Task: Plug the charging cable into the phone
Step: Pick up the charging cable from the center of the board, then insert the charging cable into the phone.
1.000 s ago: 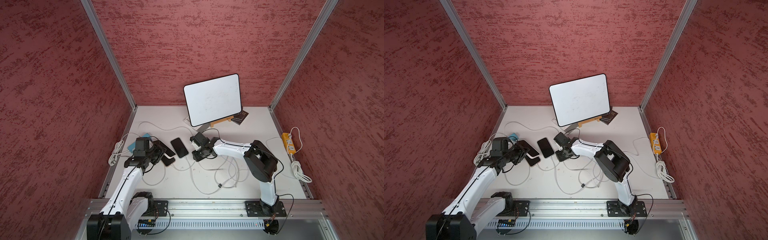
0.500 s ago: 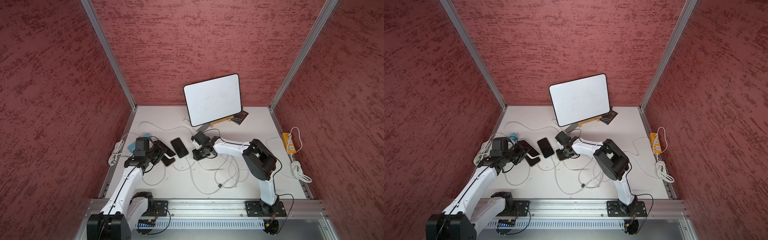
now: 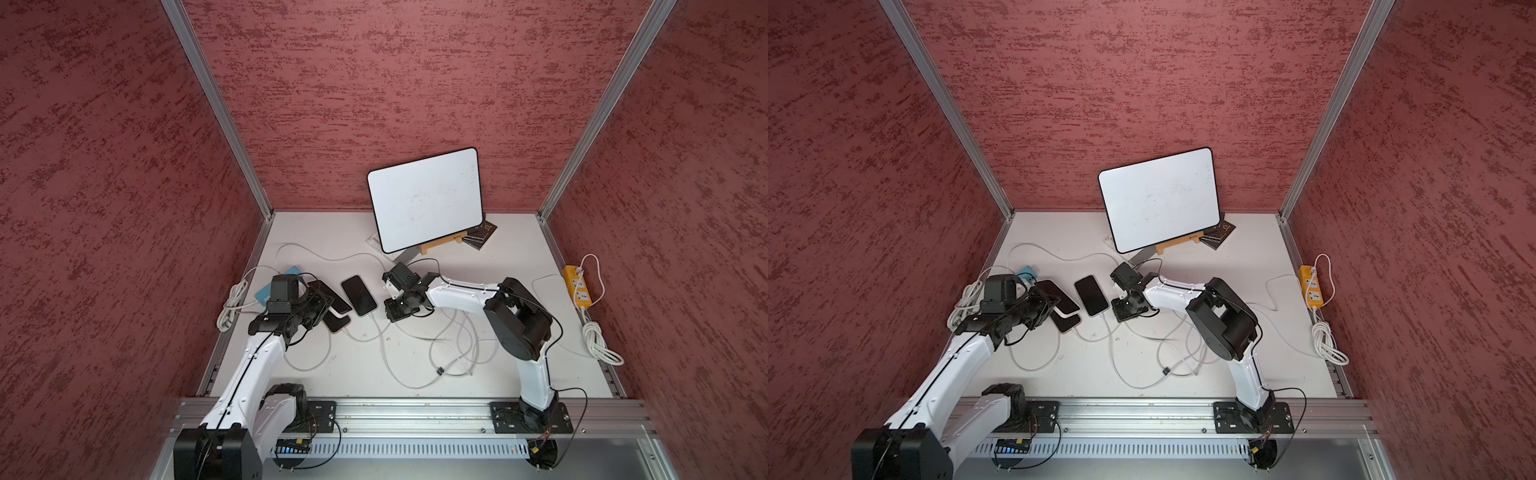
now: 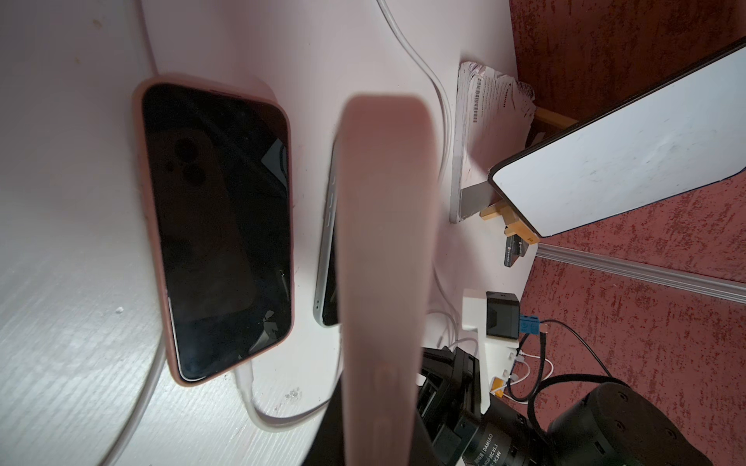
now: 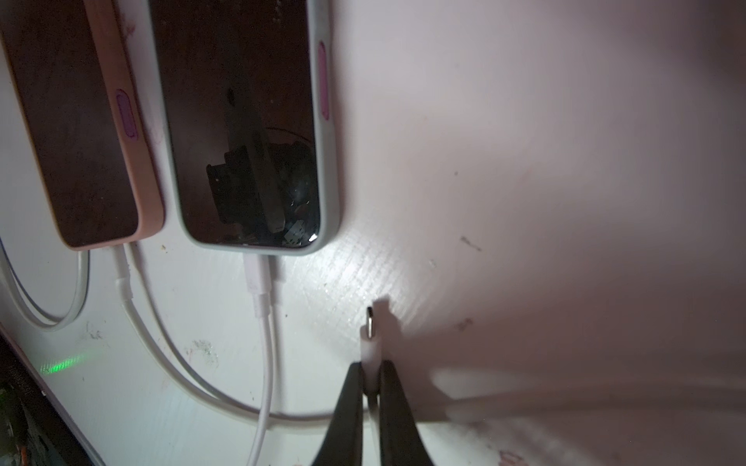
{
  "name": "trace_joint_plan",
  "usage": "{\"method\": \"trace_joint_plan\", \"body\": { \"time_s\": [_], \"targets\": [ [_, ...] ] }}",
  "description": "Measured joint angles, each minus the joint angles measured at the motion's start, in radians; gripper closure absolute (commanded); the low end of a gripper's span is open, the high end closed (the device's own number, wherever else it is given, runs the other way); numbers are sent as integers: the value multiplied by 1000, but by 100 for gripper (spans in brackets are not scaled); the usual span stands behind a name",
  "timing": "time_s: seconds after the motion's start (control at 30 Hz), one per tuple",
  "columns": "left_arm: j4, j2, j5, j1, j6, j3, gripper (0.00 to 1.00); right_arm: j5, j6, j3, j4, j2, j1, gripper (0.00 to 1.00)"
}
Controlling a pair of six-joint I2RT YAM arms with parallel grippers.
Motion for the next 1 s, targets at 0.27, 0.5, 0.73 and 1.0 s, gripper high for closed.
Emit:
{"method": "trace_joint_plan", "body": {
  "time_s": [0.27,0.5,0.73,1.0],
  "targets": [
    [31,0,59,4,2,0,100,-73,-134,-189,172,-203,0,100],
    [246,-64,191,6,0,-31,100,-312,-161,-309,411,-418,0,100],
    [533,-141,314,6,-49,-98,100,-490,-16,-427,628,-429,-2,100],
    [861,-68,436,3,-144,-142,100,-623,181,-507,912,-438,-54,100]
  ]
}}
